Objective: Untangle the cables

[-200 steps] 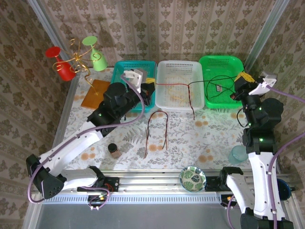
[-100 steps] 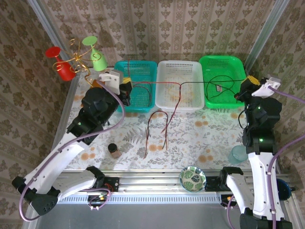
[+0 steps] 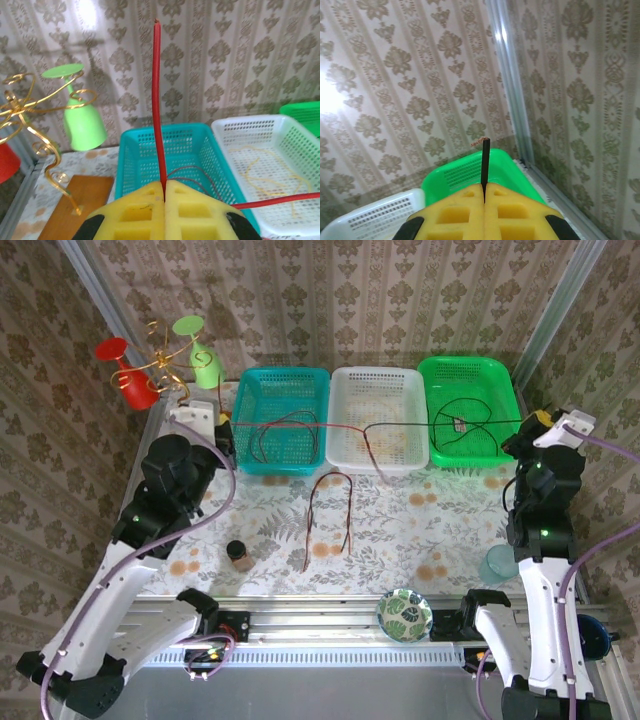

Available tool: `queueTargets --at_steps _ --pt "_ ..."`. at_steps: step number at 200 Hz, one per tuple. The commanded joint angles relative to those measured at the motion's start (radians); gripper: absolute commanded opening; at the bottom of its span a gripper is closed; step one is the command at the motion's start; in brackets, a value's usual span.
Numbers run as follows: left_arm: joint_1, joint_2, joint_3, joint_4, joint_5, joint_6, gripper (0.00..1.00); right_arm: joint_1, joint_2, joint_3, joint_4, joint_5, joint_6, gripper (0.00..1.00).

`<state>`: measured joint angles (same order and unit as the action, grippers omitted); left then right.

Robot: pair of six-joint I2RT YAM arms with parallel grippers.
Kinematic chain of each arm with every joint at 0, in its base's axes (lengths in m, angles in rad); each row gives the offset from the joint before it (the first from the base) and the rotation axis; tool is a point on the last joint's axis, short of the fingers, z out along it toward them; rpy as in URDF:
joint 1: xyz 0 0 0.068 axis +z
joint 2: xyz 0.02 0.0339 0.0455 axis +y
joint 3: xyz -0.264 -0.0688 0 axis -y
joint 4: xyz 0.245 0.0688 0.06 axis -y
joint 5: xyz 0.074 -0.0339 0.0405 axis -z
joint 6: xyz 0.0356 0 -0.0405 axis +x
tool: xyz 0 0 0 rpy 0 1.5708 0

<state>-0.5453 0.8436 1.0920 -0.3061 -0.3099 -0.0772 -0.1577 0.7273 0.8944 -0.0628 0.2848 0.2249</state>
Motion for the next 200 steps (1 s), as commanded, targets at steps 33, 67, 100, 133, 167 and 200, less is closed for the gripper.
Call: queueTargets --at_steps 33,67,100,133,167,200 --pt "0.082 -0.020 -0.026 -0.075 -0.014 0.016 0.00 -0.023 0.001 -0.044 0.004 0.176 -0.061 0.00" --pt "0.196 -0.019 -0.036 -0.065 0.045 0.000 0.00 -0.029 -0.006 -0.072 0.021 0.165 -0.057 0.00" --pt "0.211 -0.003 -0.029 -0.059 0.135 -0.035 0.00 -0.030 -0.009 -0.072 0.035 0.107 -0.059 0.00" --pt "0.204 0.009 -0.015 -0.012 0.232 -0.074 0.00 -0.031 -0.010 -0.035 0.032 0.017 -0.067 0.00" --pt "0.131 0.049 0.049 0.072 0.275 -0.076 0.00 -0.029 -0.008 0.018 0.017 -0.082 -0.038 0.00" --pt "-0.013 0.153 0.192 0.094 0.264 0.033 0.00 -0.029 -0.011 0.014 0.005 -0.148 0.014 0.00"
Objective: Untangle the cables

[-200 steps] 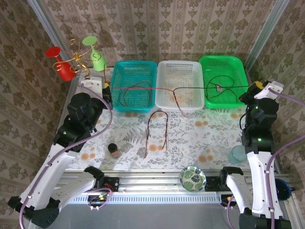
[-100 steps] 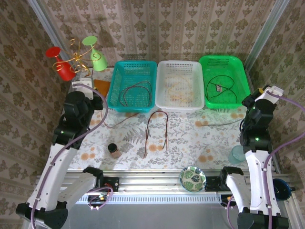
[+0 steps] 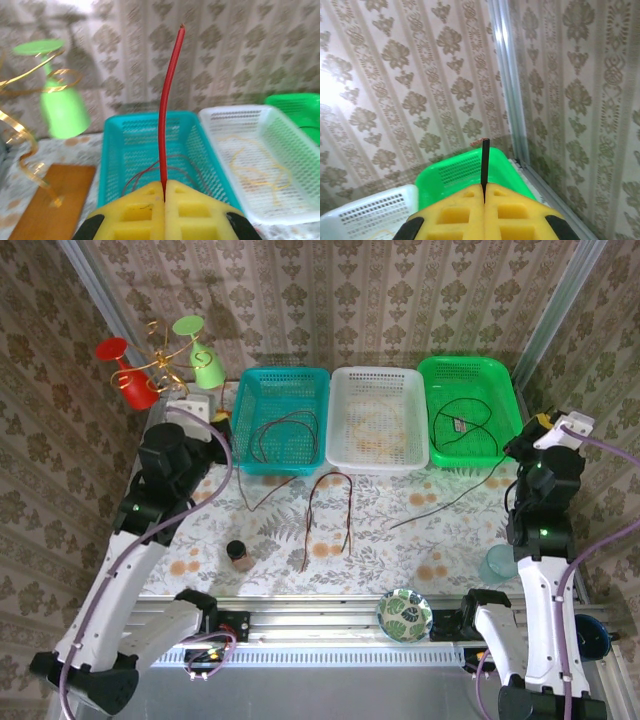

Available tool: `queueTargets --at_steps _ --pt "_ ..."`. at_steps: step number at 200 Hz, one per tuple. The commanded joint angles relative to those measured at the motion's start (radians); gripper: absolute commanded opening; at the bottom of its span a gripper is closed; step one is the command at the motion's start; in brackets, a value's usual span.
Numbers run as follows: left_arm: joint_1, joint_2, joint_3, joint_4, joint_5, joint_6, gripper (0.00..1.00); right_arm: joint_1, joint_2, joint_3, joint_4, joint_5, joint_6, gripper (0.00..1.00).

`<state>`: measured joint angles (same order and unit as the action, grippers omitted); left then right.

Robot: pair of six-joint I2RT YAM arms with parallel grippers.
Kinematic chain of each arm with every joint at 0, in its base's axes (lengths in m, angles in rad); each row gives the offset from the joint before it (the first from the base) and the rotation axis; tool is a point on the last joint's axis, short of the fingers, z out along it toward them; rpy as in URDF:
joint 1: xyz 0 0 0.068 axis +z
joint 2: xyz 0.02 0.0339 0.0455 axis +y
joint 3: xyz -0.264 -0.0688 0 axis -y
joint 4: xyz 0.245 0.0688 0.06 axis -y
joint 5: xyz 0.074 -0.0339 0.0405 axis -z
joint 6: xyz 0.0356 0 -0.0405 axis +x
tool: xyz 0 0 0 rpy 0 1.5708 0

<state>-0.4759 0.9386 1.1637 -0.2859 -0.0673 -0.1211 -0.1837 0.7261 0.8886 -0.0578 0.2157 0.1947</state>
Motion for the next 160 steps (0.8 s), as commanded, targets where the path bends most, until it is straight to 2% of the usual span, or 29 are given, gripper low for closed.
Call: queueTargets --at_steps 1,20,43,74,94,122,160 --pt "-0.085 0.062 0.127 0.072 0.019 0.081 0.00 -0.003 -0.010 0.020 0.000 -0.080 0.046 0.00" --pt "-0.128 0.136 0.249 0.031 -0.020 0.147 0.00 -0.003 -0.016 0.007 -0.002 -0.094 0.064 0.00" --pt "-0.138 0.213 0.398 0.006 -0.043 0.181 0.00 -0.002 -0.023 -0.010 -0.004 -0.107 0.078 0.00" --pt "-0.128 0.323 0.589 -0.022 0.094 0.273 0.00 -0.002 -0.030 -0.025 -0.001 -0.118 0.107 0.00" --pt "-0.103 0.401 0.704 -0.013 0.124 0.276 0.00 -0.002 -0.027 -0.028 0.004 -0.124 0.120 0.00" --pt "-0.090 0.516 0.904 -0.012 0.057 0.343 0.00 -0.001 -0.025 -0.025 0.004 -0.130 0.123 0.00" --pt "-0.098 0.646 1.121 -0.002 0.027 0.461 0.00 -0.001 -0.024 -0.027 0.011 -0.130 0.127 0.00"
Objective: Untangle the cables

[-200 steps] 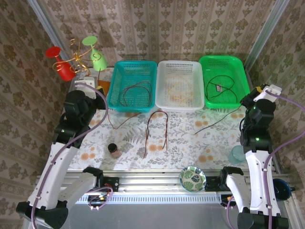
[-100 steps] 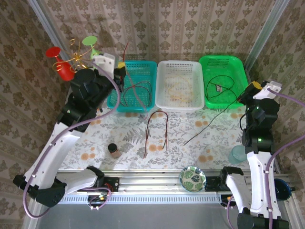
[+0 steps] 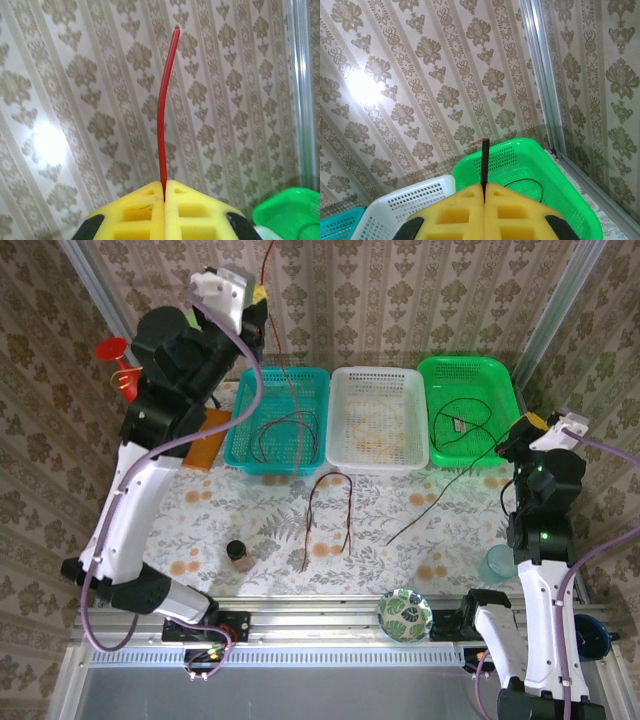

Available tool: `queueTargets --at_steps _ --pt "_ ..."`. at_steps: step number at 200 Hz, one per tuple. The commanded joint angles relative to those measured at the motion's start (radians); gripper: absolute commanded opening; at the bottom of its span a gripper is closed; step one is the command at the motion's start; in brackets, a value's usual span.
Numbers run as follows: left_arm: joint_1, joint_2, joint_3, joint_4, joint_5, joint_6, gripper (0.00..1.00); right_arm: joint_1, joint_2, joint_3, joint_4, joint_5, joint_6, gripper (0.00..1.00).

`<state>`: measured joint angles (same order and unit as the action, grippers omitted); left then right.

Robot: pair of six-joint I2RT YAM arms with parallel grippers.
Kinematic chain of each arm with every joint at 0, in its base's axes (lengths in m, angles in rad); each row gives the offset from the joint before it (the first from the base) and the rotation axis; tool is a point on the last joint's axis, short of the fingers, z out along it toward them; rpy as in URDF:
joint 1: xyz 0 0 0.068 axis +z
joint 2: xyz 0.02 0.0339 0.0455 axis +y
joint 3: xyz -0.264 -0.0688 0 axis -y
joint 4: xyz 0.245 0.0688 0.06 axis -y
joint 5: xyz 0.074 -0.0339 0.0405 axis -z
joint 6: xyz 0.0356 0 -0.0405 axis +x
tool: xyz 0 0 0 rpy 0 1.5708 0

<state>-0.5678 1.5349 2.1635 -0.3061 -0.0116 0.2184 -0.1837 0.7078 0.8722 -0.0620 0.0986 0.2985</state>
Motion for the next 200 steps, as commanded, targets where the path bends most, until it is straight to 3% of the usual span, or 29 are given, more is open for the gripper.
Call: queueTargets --at_steps 1,52,121,154,200 --pt "-0.006 0.054 0.126 0.015 -0.029 0.126 0.00 -0.001 -0.006 -0.009 0.016 -0.013 0.024 0.00" --pt "0.011 0.132 0.161 -0.034 -0.077 0.191 0.00 -0.001 -0.001 -0.007 0.021 -0.022 0.042 0.00" --pt "0.120 0.170 -0.426 -0.021 -0.238 0.158 0.00 0.000 -0.002 0.010 0.010 -0.039 0.046 0.00" --pt "0.138 0.257 -0.540 -0.122 -0.112 0.073 0.00 0.003 -0.004 0.017 0.004 -0.042 0.043 0.00" --pt "0.153 0.436 -0.509 -0.262 -0.026 -0.001 0.00 0.005 -0.004 0.026 -0.001 -0.051 0.051 0.00"
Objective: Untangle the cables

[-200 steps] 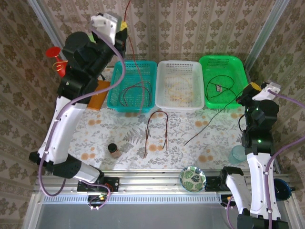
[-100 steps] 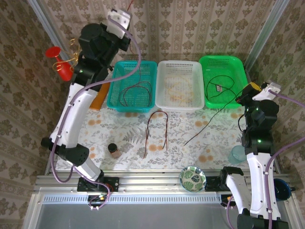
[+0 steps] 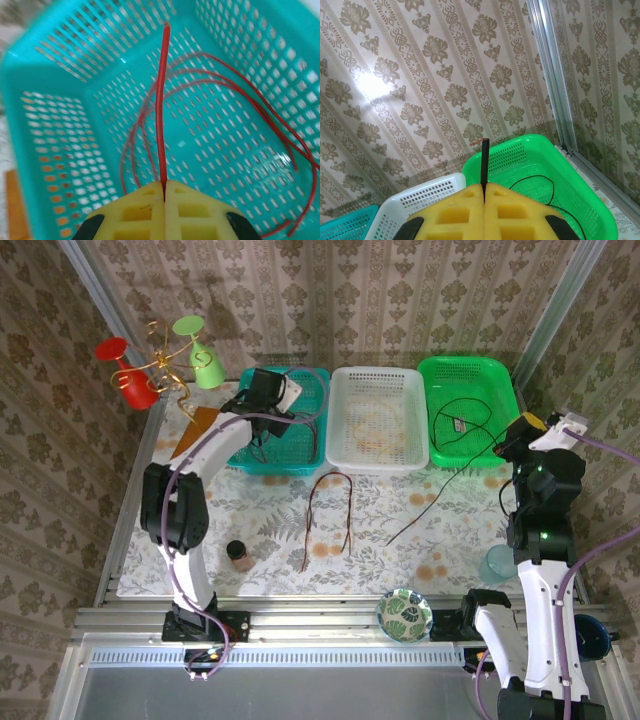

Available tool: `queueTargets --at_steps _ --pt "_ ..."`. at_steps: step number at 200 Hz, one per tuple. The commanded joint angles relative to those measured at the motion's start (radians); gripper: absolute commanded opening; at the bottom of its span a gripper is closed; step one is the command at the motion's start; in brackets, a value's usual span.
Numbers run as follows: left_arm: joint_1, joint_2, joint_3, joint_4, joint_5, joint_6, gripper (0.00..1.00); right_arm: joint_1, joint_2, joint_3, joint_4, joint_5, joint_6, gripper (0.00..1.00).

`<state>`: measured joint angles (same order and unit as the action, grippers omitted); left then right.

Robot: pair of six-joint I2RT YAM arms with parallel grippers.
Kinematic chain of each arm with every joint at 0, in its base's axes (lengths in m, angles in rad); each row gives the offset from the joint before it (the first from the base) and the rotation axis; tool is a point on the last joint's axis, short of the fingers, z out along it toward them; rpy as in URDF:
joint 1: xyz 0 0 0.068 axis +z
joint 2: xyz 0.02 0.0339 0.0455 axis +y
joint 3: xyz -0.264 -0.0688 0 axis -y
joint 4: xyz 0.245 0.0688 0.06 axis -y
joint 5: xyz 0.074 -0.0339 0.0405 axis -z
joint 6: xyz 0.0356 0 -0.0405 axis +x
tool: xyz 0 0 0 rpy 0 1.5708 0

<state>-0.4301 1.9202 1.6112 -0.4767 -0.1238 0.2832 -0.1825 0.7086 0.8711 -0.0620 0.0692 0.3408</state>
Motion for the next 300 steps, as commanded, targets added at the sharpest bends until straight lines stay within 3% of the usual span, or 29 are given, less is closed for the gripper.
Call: queueTargets --at_steps 1,39,77,85,95,99,107,118,152,207,248,300 --pt "0.016 0.052 0.045 -0.093 0.088 -0.067 0.00 0.003 -0.004 0.028 -0.001 -0.022 0.008 0.00" --pt "0.036 0.149 0.076 -0.137 0.183 -0.104 0.00 0.005 -0.007 0.043 -0.016 -0.021 0.000 0.00" --pt "0.044 0.155 0.071 -0.131 0.184 -0.136 0.00 0.005 -0.007 0.063 -0.023 -0.016 -0.019 0.00" --pt "0.044 0.137 0.065 -0.120 0.197 -0.138 0.13 0.005 -0.006 0.064 -0.019 -0.018 -0.020 0.00" --pt "0.044 0.112 0.064 -0.118 0.221 -0.140 0.53 0.005 -0.005 0.066 -0.018 -0.019 -0.021 0.00" --pt "0.045 0.099 0.063 -0.119 0.223 -0.142 0.63 0.005 -0.006 0.069 -0.021 -0.020 -0.023 0.00" --pt "0.044 0.077 0.061 -0.117 0.226 -0.148 0.73 0.005 -0.005 0.076 -0.022 -0.020 -0.024 0.00" --pt "0.046 0.041 0.042 -0.095 0.225 -0.158 0.79 0.005 -0.005 0.091 -0.027 -0.023 -0.026 0.00" --pt "0.046 -0.072 -0.028 -0.026 0.201 -0.159 0.85 0.009 0.006 0.178 -0.051 -0.052 -0.036 0.00" --pt "0.029 -0.250 -0.126 0.034 0.236 -0.169 0.86 0.014 0.098 0.365 -0.022 -0.072 -0.066 0.00" --pt "-0.019 -0.408 -0.299 0.169 0.261 -0.213 0.88 0.015 0.216 0.518 0.050 -0.084 -0.062 0.00" --pt "-0.161 -0.552 -0.532 0.342 0.236 -0.325 0.88 0.015 0.425 0.838 0.082 -0.131 -0.168 0.00"
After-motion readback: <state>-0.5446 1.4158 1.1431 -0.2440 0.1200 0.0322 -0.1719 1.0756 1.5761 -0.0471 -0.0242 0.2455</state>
